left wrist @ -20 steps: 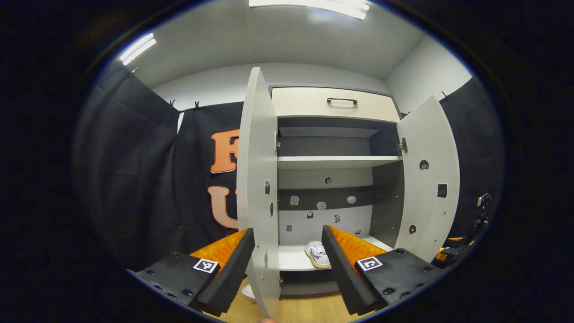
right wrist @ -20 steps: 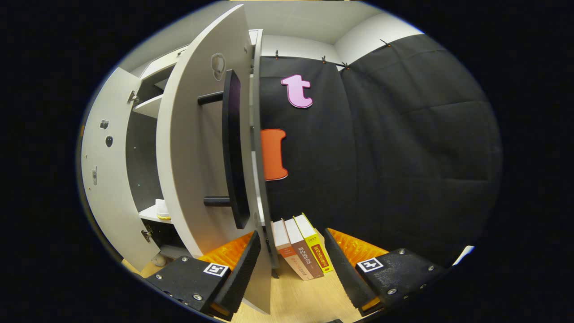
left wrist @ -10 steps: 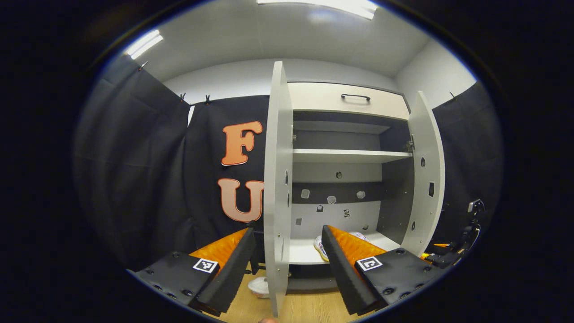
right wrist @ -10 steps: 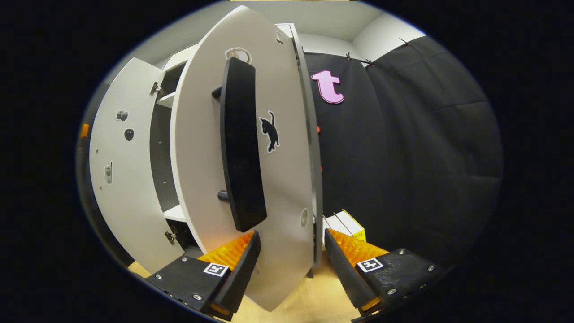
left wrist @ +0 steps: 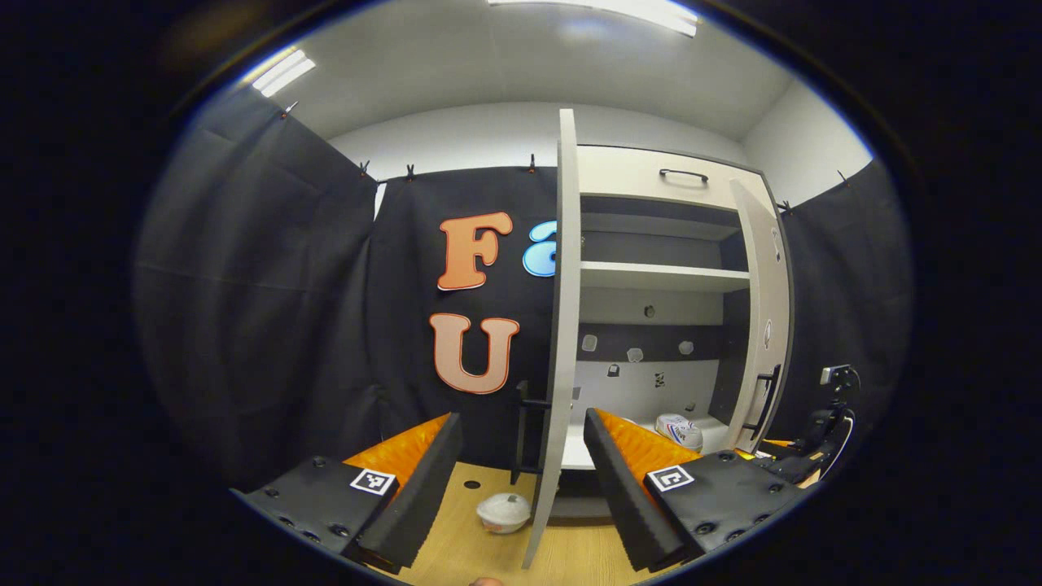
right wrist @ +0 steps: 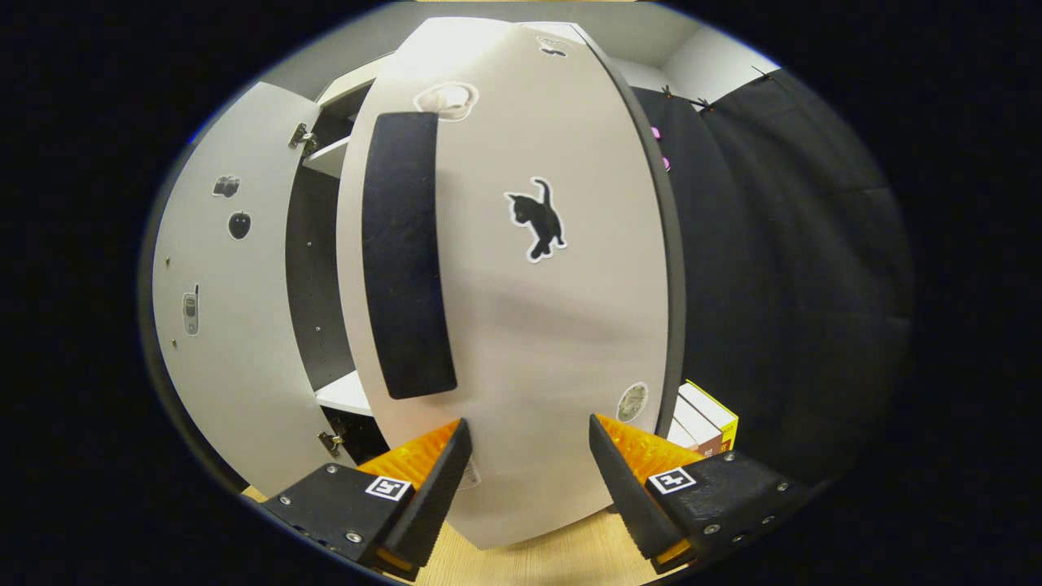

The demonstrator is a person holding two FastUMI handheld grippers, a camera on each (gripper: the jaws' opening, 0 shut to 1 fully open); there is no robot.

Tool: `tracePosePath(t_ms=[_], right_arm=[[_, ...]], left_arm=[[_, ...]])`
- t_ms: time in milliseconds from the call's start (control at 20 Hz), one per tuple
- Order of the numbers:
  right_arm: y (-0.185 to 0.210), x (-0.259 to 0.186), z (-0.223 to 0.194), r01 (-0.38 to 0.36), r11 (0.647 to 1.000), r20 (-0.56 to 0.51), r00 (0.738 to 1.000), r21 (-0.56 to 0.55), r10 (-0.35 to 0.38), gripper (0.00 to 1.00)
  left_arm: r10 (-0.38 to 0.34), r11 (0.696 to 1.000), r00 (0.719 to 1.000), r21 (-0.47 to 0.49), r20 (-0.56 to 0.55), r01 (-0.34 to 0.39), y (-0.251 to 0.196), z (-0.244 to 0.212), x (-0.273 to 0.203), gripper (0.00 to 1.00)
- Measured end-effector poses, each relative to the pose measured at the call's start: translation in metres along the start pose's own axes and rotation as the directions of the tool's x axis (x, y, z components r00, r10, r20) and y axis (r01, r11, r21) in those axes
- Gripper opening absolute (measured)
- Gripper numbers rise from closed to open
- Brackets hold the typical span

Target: Grab one shoe with the right hand and put it into the shoe cabinet, grab the other shoe with the left hand and put it into the shoe cabinet; then close the right door with the right hand and the left door with the left hand.

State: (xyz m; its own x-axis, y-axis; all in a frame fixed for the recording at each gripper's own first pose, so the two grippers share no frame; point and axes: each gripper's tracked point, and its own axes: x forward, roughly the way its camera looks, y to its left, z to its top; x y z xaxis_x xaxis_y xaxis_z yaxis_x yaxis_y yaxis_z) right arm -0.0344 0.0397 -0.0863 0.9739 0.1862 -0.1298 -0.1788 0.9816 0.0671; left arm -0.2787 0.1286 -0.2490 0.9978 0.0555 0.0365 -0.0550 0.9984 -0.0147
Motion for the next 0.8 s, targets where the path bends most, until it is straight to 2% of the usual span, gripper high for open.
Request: tracePosePath(t_ms=[400,650,800], right_arm=[[0.004,0.009,0.002,0.014,1.0,-0.005,1.0,-0.018,-0.015,0.89],[0.01,0.013,0.005,0.036,0.999,-0.01,0.999,-0.023,-0.036,0.89],[0.013,0.014,0.006,0.049,0.998,-0.007,0.999,-0.032,-0.049,0.89]], left_arm=[[0.025,1.0,1.0,-0.002,-0.017,-0.025,0.042,-0.011,-0.003,0.94],[0.052,0.998,0.998,0.039,-0.035,-0.051,0.067,-0.045,0.008,0.97],[0.061,0.997,0.997,0.048,-0.048,-0.059,0.078,-0.073,0.017,0.94]])
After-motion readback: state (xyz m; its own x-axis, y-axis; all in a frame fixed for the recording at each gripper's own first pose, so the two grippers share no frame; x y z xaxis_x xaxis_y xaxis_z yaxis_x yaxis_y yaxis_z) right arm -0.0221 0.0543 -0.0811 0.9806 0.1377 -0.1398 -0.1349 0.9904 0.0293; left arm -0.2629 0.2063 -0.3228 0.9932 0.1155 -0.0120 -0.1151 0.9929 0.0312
